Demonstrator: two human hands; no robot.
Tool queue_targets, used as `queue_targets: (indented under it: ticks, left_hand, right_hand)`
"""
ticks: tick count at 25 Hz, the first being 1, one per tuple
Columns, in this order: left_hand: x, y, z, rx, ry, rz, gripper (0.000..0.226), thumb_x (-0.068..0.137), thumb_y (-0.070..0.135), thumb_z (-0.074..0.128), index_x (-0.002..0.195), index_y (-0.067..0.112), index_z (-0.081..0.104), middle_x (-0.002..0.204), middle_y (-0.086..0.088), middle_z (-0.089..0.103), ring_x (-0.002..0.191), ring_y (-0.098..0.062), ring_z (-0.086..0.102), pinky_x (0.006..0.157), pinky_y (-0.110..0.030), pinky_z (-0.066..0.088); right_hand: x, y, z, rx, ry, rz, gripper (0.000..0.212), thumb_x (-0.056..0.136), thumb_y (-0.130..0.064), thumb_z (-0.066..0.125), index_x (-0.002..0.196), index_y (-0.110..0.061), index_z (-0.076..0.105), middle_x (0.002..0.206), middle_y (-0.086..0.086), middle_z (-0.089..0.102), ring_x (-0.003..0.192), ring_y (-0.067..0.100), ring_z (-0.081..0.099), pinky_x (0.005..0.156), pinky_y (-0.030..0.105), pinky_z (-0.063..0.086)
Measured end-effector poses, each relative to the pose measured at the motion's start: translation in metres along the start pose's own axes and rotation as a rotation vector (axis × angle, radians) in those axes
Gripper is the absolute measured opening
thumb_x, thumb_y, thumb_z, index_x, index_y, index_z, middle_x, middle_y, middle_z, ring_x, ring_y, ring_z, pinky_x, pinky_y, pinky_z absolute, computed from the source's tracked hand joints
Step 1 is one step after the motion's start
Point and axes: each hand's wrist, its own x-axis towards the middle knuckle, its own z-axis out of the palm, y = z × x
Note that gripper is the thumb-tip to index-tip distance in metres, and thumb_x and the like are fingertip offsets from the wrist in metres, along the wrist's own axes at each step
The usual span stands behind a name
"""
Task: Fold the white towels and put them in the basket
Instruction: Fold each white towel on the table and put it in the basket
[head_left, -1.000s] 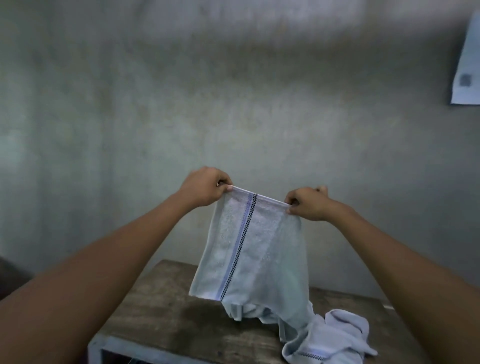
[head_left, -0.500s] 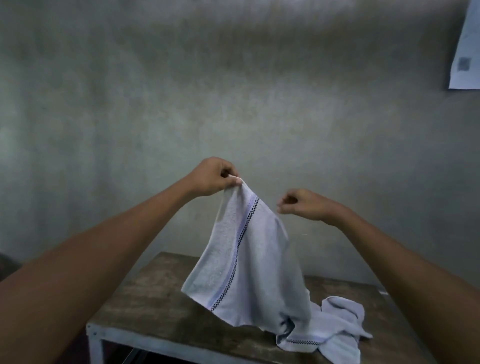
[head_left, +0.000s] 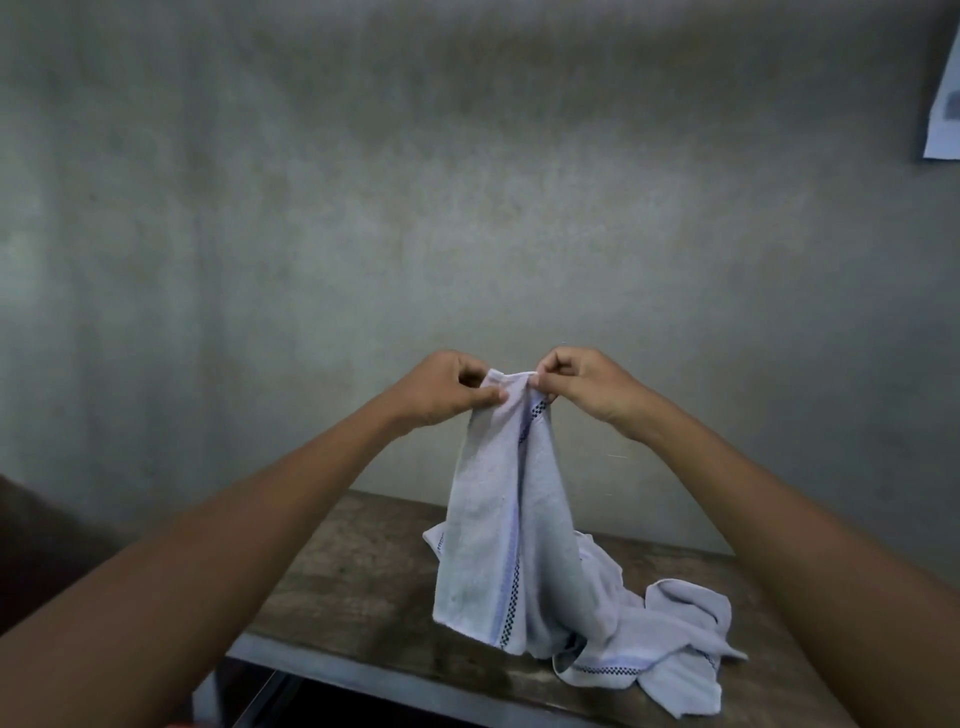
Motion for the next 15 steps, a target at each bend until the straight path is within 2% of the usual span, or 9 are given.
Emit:
queue_targets:
  ticks: [2, 4, 6, 9, 10, 12, 15]
  left_hand:
    - [-0.009, -0.013, 0.017, -0.061, 0.037, -0.053, 0.029, 0.086, 0.030, 0.066, 0.074, 0.003, 0.064, 0.067, 0.000, 0.047, 0.062, -0.009, 0.038, 0.054, -0.023, 0.029]
    - [-0.015, -0.016, 0.033, -0.149, 0.088, -0.085, 0.020, 0.089, 0.023, 0.061, 0.074, 0.010, 0.062, 0.064, 0.006, 0.050, 0.054, -0.001, 0.040, 0.051, -0.014, 0.031]
    - [-0.017, -0.015, 0.042, -0.197, 0.119, -0.086, 0.015, 0.091, 0.018, 0.059, 0.078, 0.013, 0.062, 0.059, 0.012, 0.053, 0.049, 0.006, 0.042, 0.050, -0.011, 0.033]
    - [-0.009, -0.009, 0.036, -0.149, 0.137, -0.031, 0.022, 0.089, 0.024, 0.062, 0.075, 0.008, 0.066, 0.061, 0.002, 0.054, 0.057, -0.008, 0.042, 0.052, -0.022, 0.032]
    - [-0.004, -0.006, 0.031, -0.102, 0.117, -0.021, 0.024, 0.088, 0.025, 0.063, 0.074, 0.007, 0.067, 0.062, -0.002, 0.052, 0.057, -0.011, 0.041, 0.053, -0.024, 0.031]
    - [0.003, 0.003, 0.023, -0.002, 0.063, 0.003, 0.022, 0.087, 0.026, 0.064, 0.068, 0.015, 0.066, 0.056, 0.001, 0.046, 0.049, -0.005, 0.036, 0.048, -0.021, 0.028]
    - [0.008, 0.014, 0.021, 0.094, 0.028, 0.047, 0.019, 0.087, 0.028, 0.065, 0.072, 0.016, 0.067, 0.053, 0.004, 0.044, 0.043, -0.002, 0.034, 0.043, -0.016, 0.025]
  right_hand:
    - [0.000, 0.000, -0.006, -0.044, -0.017, 0.022, 0.017, 0.088, -0.006, 0.061, 0.073, -0.014, 0.056, 0.070, 0.002, 0.059, 0.064, 0.009, 0.054, 0.064, 0.016, 0.046]
    - [-0.001, 0.000, -0.010, -0.103, -0.046, 0.056, 0.016, 0.090, -0.006, 0.058, 0.077, -0.015, 0.055, 0.070, 0.001, 0.056, 0.064, 0.009, 0.049, 0.061, 0.016, 0.042]
    - [-0.003, 0.000, -0.014, -0.150, -0.066, 0.097, 0.012, 0.091, -0.004, 0.053, 0.087, -0.015, 0.057, 0.073, 0.000, 0.054, 0.064, 0.008, 0.047, 0.055, 0.010, 0.040]
    - [-0.006, -0.001, -0.015, -0.150, -0.122, 0.117, 0.014, 0.091, -0.012, 0.056, 0.103, -0.018, 0.061, 0.080, 0.003, 0.058, 0.068, 0.009, 0.050, 0.059, 0.011, 0.041]
    - [-0.006, -0.002, -0.015, -0.135, -0.124, 0.101, 0.014, 0.089, -0.017, 0.061, 0.102, -0.019, 0.063, 0.080, 0.005, 0.058, 0.069, 0.011, 0.052, 0.063, 0.014, 0.042]
    - [-0.006, -0.005, -0.014, -0.099, -0.098, 0.056, 0.008, 0.085, -0.020, 0.066, 0.094, -0.021, 0.066, 0.078, 0.008, 0.058, 0.066, 0.012, 0.050, 0.069, 0.022, 0.042]
    - [-0.008, -0.007, -0.014, -0.109, -0.051, 0.016, 0.003, 0.086, -0.016, 0.066, 0.085, -0.018, 0.068, 0.075, 0.003, 0.061, 0.064, 0.009, 0.050, 0.064, 0.019, 0.043]
